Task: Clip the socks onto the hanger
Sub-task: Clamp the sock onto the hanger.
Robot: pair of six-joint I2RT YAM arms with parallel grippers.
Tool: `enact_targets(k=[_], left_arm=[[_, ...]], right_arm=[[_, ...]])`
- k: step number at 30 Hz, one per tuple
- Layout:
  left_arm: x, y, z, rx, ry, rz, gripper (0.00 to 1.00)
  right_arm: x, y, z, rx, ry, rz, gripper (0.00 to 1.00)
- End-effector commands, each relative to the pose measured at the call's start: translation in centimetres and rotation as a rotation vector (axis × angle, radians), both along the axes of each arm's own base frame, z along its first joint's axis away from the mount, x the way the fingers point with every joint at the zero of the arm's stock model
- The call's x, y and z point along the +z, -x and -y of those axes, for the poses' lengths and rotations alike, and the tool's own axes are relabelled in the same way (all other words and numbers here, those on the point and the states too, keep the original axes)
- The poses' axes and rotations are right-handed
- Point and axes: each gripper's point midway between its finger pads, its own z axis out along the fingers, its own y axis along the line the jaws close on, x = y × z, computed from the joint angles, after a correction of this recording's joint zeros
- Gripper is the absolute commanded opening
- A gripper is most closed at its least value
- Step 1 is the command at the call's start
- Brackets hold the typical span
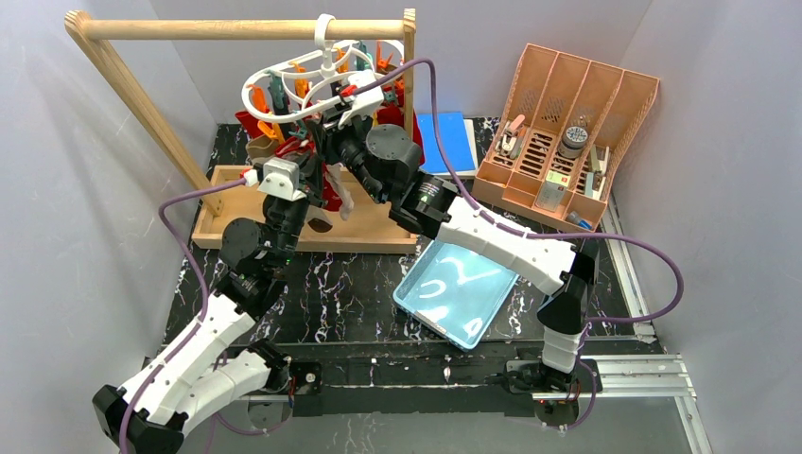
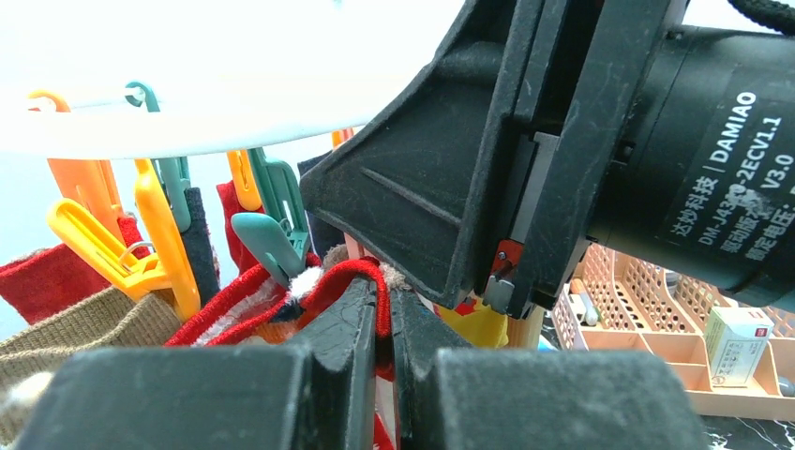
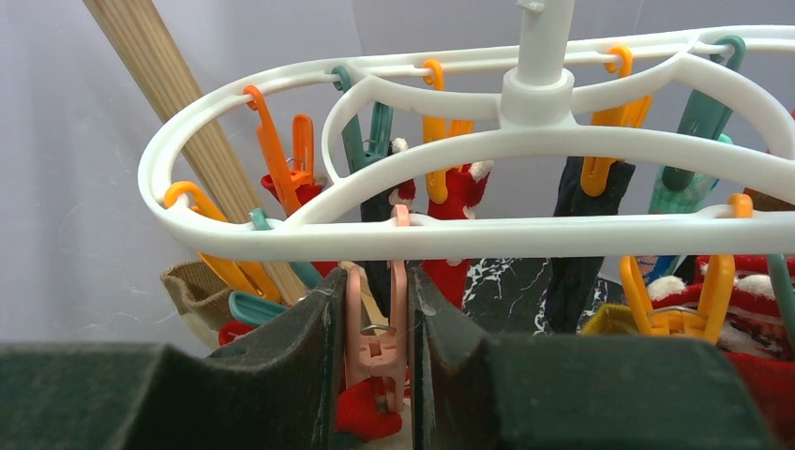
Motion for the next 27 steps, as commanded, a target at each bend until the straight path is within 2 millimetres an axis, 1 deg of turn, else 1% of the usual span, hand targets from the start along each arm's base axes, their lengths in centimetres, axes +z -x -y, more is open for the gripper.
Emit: enact_targets(k=[1,4,8,12,13,15,22,26,27], left_arm=[[4.6,1.6,-1.2,0.008,0.070,0.120,0.00],[4.5,1.8,-1.7,0.024,0.076,0.120,0.00],[4.2,1.8,-1.7,0.026,0.062,0.112,0.00],[4.0,1.9,-1.6,0.020,0.052,0.105,0.00],[3.9,1.8,-1.6,0.018,0.048,0.102,0.00],[3.8,1.8,-1.5,0.017,0.043,0.099,0.00],[3.8,1.8,-1.3,0.006,0.032,0.094,0.00],[3.8,1.8,-1.2,0.003,0.027,0.090,0.00],[3.7,1.8,-1.2,0.003,0.024,0.088,0.00]], right_arm=[[1.3,0.7,1.3,0.002,-0.018,-0.003,0.01],[1.3,0.8,1.4,0.005,-0.020,-0.008,0.01],[1.4,0.9,1.4,0.016,-0.024,-0.015,0.01],[1.7,1.4,1.5,0.035,-0.032,-0.018,0.30],[1.9,1.5,1.6,0.041,-0.037,-0.017,0.36],[2.2,1.6,1.8,0.038,-0.042,-0.016,0.45],[3.5,2.1,2.8,0.042,-0.076,-0.023,0.65],[4.4,2.6,3.8,0.044,-0.101,-0.037,0.74],[4.7,2.8,4.1,0.047,-0.107,-0.039,0.78]])
